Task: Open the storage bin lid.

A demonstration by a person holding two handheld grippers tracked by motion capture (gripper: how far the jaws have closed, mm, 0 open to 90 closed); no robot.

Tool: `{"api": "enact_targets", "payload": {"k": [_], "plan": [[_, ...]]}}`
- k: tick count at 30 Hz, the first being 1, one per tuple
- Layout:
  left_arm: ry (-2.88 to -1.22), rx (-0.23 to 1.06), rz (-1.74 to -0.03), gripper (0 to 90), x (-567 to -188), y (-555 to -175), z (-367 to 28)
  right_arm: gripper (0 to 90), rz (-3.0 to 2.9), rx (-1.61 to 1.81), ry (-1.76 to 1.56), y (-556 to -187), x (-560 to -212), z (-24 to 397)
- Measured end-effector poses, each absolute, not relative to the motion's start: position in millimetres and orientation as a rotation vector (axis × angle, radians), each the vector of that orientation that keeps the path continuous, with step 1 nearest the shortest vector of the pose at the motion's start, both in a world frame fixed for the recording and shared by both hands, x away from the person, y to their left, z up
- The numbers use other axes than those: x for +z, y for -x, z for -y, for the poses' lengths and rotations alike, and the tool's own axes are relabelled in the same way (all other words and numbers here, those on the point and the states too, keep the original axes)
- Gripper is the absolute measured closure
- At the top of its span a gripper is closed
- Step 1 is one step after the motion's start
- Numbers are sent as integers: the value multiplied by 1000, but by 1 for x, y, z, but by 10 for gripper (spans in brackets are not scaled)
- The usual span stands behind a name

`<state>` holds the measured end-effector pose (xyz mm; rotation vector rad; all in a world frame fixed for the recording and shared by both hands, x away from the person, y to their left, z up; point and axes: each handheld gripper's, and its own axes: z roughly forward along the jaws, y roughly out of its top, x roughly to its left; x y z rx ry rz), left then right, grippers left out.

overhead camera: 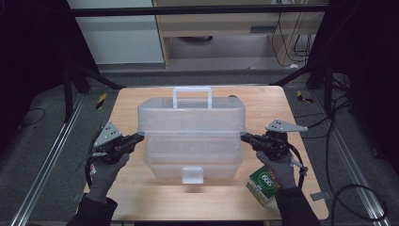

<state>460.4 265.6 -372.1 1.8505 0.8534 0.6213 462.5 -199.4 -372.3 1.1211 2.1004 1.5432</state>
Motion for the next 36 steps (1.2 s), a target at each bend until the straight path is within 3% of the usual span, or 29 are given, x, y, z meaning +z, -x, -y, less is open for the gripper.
{"api": "enact_targets", "payload": {"k": [15, 27, 36], "plan": [[-1836, 702, -902, 591, -377, -462, -264, 900, -2120, 1532, -1117, -462, -373, 197], [-1832, 732, -871, 577, -372, -474, -256, 900, -2125, 1531, -1120, -463, -373, 197], [-1827, 768, -858, 633, -370, -470, -256, 900, -2123, 1531, -1116, -463, -373, 196]]}}
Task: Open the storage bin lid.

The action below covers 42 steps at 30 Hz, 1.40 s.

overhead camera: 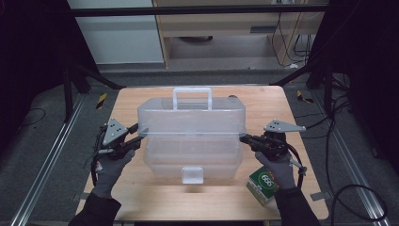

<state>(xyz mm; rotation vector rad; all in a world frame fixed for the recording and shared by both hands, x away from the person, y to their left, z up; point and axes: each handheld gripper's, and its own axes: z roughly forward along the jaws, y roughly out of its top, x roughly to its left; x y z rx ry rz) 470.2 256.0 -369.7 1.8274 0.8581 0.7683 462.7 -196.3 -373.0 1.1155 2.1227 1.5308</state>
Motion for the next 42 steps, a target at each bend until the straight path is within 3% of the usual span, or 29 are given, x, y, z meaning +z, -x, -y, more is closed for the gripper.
{"api": "enact_targets", "payload": {"k": [21, 42], "plan": [[-1841, 777, -861, 640, -370, -468, -255, 767, -2198, 1301, -1208, -468, -392, 199], [-1836, 778, -871, 644, -369, -469, -256, 767, -2303, 1168, -1270, -477, -410, 187]]}}
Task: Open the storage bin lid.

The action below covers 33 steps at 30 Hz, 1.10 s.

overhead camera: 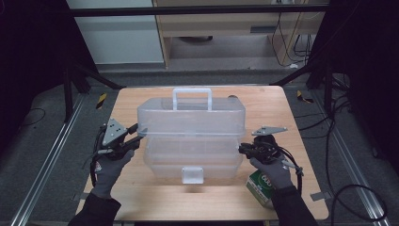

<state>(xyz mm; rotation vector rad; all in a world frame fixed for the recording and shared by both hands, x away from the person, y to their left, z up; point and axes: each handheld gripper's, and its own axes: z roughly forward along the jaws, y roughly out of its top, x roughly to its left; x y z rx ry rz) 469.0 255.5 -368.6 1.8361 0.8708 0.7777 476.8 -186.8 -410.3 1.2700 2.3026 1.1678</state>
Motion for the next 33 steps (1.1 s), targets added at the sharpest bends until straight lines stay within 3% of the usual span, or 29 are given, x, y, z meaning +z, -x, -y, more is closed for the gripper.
{"api": "enact_targets", "payload": {"k": [33], "plan": [[-1764, 836, -938, 688, -330, -505, -246, 779, -2310, 1164, -1337, -479, -409, 188]]}}
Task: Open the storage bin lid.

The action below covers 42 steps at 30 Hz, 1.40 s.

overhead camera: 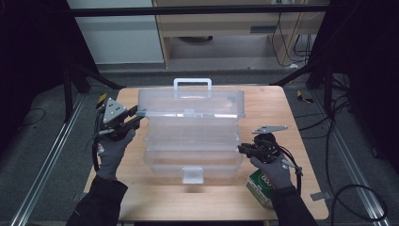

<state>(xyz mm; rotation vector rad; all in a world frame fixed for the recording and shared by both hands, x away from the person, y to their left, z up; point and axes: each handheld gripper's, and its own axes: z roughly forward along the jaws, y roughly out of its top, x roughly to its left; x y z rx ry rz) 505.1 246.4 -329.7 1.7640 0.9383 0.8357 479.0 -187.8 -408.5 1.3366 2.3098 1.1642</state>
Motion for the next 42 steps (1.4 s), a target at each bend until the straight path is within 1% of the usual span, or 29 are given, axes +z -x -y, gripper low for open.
{"api": "enact_targets", "payload": {"k": [11, 21, 36, 42], "plan": [[-1761, 842, -970, 710, -318, -524, -244, 781, -2310, 1166, -1337, -479, -408, 187], [-1793, 882, -980, 729, -308, -540, -240, 782, -2314, 1160, -1340, -480, -408, 187], [-1772, 869, -1022, 745, -301, -566, -236, 781, -2316, 1161, -1337, -480, -408, 187], [-1781, 898, -1035, 762, -295, -575, -232, 781, -2317, 1164, -1338, -480, -408, 188]]}}
